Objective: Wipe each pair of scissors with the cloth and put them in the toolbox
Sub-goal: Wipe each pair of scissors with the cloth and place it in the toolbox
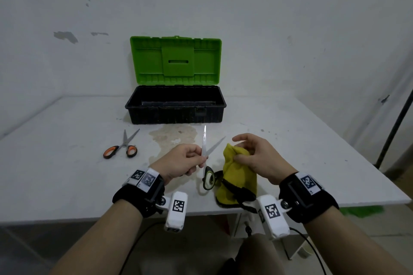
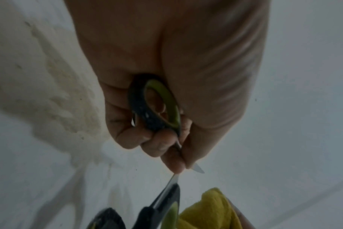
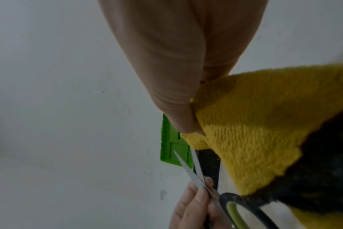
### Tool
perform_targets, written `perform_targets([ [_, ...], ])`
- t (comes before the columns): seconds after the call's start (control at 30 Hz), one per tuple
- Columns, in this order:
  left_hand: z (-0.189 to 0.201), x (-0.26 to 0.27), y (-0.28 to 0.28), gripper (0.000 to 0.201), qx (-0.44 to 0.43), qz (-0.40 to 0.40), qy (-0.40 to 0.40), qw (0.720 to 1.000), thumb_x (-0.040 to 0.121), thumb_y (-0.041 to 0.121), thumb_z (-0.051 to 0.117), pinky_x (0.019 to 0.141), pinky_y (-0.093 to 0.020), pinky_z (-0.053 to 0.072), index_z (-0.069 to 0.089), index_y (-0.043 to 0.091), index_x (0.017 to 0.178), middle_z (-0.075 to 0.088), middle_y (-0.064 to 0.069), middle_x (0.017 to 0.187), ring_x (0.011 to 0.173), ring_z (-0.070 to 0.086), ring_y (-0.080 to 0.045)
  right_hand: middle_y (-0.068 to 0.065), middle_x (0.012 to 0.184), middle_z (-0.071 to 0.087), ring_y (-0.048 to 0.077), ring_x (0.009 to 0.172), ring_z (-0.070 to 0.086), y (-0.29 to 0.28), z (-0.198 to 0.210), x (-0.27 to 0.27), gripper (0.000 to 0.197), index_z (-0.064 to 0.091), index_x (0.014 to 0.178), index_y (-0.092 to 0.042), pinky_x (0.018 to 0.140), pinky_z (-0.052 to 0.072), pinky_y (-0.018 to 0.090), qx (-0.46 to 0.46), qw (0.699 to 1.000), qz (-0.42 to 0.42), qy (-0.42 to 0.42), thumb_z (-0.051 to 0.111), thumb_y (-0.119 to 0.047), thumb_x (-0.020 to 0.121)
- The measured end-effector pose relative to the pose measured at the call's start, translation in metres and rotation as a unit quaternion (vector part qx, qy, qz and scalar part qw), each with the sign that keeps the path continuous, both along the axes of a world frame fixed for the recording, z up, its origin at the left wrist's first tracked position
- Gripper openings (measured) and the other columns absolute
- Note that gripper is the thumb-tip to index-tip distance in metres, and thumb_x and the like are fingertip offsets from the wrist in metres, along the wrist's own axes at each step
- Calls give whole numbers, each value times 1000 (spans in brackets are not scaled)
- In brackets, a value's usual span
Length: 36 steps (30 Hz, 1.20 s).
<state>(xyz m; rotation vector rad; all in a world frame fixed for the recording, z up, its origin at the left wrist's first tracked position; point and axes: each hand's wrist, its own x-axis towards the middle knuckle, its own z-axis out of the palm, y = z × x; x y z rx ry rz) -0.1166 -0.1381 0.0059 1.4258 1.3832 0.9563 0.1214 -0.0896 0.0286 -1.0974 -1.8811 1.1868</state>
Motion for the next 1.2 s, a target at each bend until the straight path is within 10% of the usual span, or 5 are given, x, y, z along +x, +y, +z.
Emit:
perform_targets([
  [0.43, -3, 10, 12, 15, -19, 57, -55, 997, 93, 9, 66, 46, -20, 39, 66, -5, 96, 66, -4, 71, 45, 44, -9, -13, 88, 68, 1, 81, 61, -4, -5, -23, 8, 64, 94, -28, 71, 48, 17, 194, 976, -36, -92, 68, -27, 86],
  [0.83, -1, 23, 11, 10, -9, 63, -121, 991, 93, 0, 62, 45, -21, 34, 65, -9, 96, 58, -4, 63, 45, 39, -9, -3, 110, 55, 15, 89, 57, -19, -30, -42, 35, 62, 119, -26, 75, 51, 28, 375, 907, -70, -180, 60, -45, 90],
  [1.0, -3, 22, 10, 7, -9, 54, -126, 990, 93, 2, 63, 45, -21, 34, 67, -4, 92, 63, -3, 66, 45, 37, -10, -3, 104, 60, 10, 87, 58, -21, -29, -38, 26, 64, 119, -22, 78, 52, 28, 340, 932, -62, -107, 62, -23, 93],
  [1.2, -1, 19, 11, 10, 6, 49, -98, 994, 92, 2, 64, 45, -21, 35, 68, -7, 94, 65, -4, 68, 45, 38, -10, 5, 92, 59, 18, 70, 56, -25, -34, -38, 23, 66, 116, -20, 55, 52, 32, 419, 895, -46, -145, 58, -18, 95],
])
